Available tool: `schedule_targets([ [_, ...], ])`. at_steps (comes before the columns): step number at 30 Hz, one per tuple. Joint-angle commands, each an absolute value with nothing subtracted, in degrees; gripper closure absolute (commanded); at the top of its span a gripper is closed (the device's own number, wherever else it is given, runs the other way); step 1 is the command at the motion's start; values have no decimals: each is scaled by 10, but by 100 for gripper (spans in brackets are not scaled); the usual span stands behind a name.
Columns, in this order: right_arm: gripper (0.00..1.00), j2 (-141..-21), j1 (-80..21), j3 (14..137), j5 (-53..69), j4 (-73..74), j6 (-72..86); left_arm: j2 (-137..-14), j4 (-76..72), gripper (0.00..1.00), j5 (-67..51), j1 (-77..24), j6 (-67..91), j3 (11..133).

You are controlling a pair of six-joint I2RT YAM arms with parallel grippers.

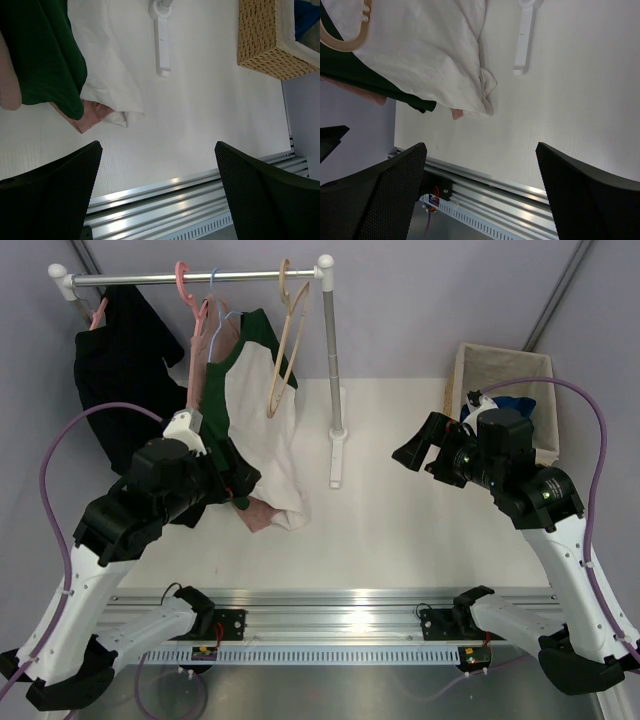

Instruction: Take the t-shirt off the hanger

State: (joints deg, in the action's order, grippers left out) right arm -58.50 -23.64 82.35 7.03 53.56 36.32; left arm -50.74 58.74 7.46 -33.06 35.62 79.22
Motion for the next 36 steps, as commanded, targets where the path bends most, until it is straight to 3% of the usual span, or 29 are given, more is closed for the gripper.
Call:
schedule_targets([
  [1, 0, -579, -239, 838, 69, 524, 369, -511, 562, 1, 76, -331, 351, 797],
  [12, 1, -577, -238, 833, 70, 519, 363, -540, 557, 1, 117, -331, 345, 848],
  [19, 0, -574, -239, 852, 64, 535, 345, -619, 524, 1, 200, -331, 267, 987],
  [22, 0, -563, -239, 853, 51, 538, 345, -697, 534, 1, 221, -325, 222, 1102],
  [27, 1, -542, -239, 845, 54, 532, 344, -837, 561, 2, 147, -223, 219, 1270],
  [32, 0, -527, -239, 833, 51, 528, 341, -905, 538, 8, 41, -160, 181, 1312],
  [36, 0, -520, -239, 830, 49, 530, 329, -924, 512, 12, 19, -156, 158, 1311],
])
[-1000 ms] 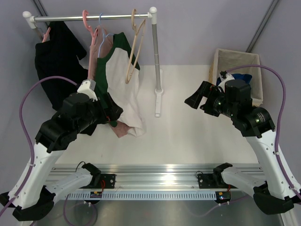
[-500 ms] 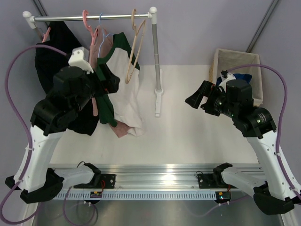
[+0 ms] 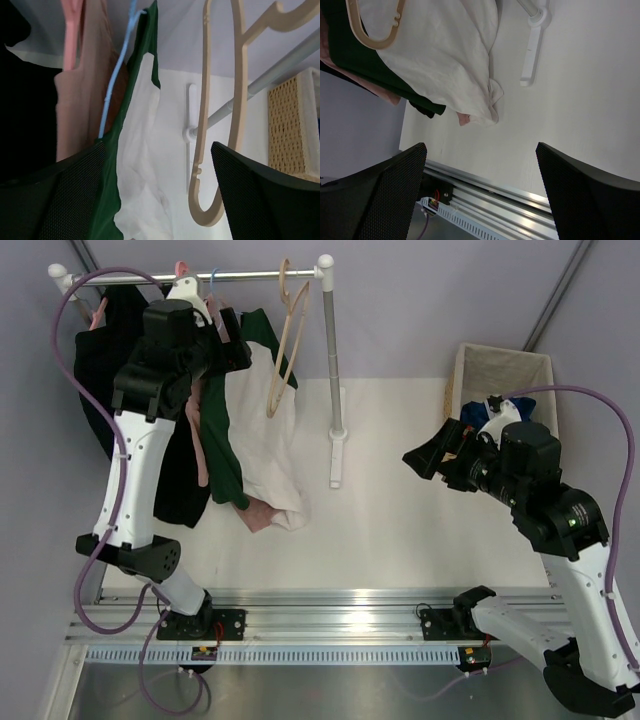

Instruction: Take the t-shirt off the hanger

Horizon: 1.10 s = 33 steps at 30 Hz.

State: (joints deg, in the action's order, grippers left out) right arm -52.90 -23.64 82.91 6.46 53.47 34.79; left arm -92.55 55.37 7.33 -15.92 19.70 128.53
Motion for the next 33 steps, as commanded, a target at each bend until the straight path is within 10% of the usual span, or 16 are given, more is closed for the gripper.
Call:
schedule_targets([
  [1, 1, -521, -239, 831, 50, 529, 325, -930, 507, 13, 4, -153, 156, 1311],
  [33, 1, -532, -239, 850, 17, 562, 248, -945, 506, 14, 53, -128, 115, 1272],
])
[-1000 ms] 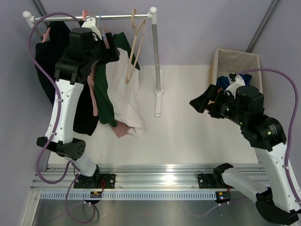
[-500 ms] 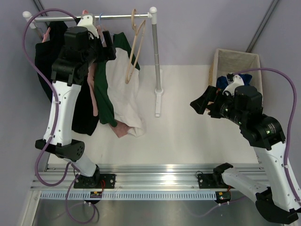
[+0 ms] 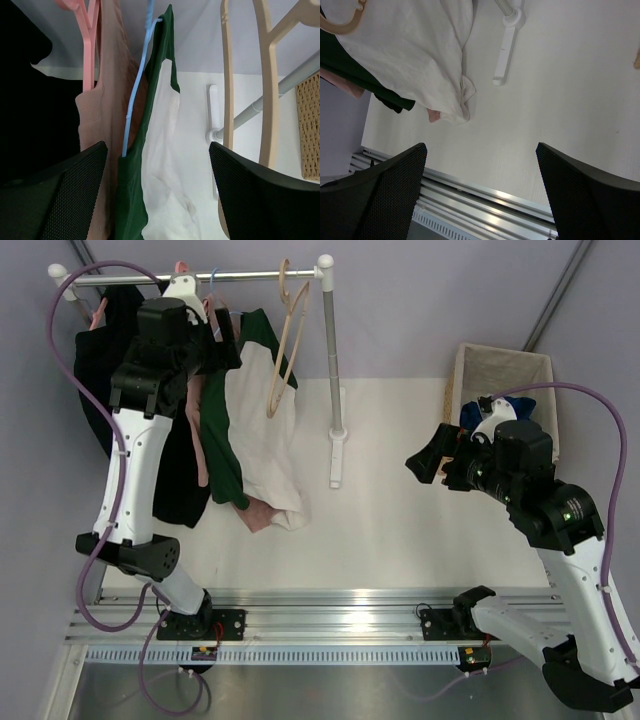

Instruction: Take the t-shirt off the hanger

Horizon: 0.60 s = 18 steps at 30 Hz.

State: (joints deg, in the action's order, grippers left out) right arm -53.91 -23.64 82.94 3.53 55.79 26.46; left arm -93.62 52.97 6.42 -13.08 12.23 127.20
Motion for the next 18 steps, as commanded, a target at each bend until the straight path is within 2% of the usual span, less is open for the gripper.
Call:
schedule_targets([
  [1, 0, -532, -239, 850, 16, 562, 247, -945, 506, 15, 50, -128, 115, 1271],
  [9, 1, -533, -239, 851, 13, 560, 248, -948, 519, 17, 79, -128, 120, 1239],
  [18, 0, -527, -239, 857, 3, 570, 241, -958, 541, 32, 104, -128, 125, 1230],
])
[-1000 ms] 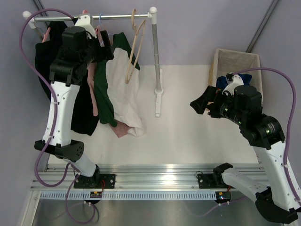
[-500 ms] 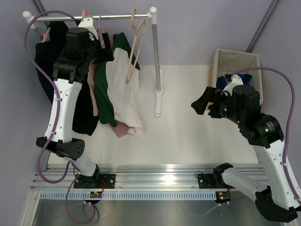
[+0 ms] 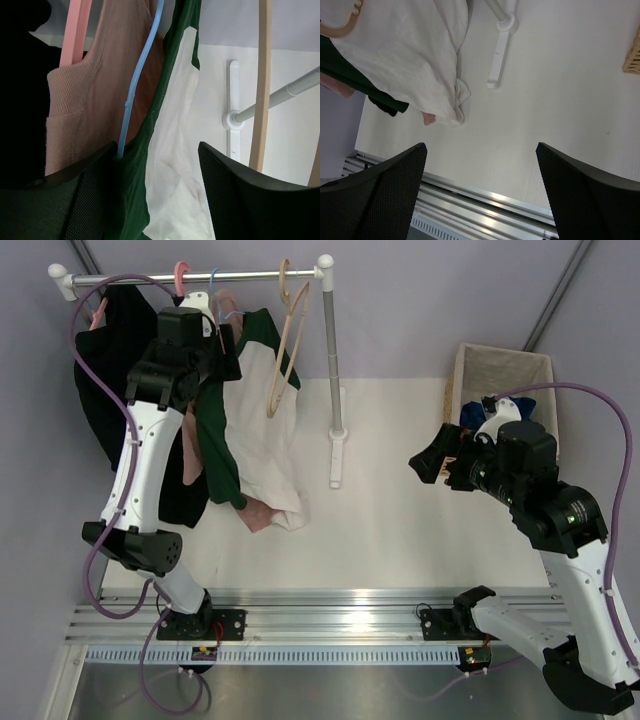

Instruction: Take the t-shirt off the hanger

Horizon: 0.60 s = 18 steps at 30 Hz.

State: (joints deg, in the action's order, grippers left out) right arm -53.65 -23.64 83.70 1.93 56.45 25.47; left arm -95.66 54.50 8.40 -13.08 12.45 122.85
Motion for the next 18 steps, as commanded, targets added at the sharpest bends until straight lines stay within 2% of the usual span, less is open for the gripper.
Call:
schedule_targets([
  [1, 1, -527, -239, 856, 4, 569, 241, -960, 547, 34, 104, -128, 127, 1229],
  [6, 0, -528, -239, 857, 3, 566, 238, -954, 552, 53, 86, -128, 133, 1225],
  [15, 0, -535, -238, 871, 3, 565, 239, -980, 599, 67, 87, -128, 147, 1255],
  [18, 0, -534, -239, 874, 4, 570, 239, -982, 601, 86, 85, -128, 149, 1265],
])
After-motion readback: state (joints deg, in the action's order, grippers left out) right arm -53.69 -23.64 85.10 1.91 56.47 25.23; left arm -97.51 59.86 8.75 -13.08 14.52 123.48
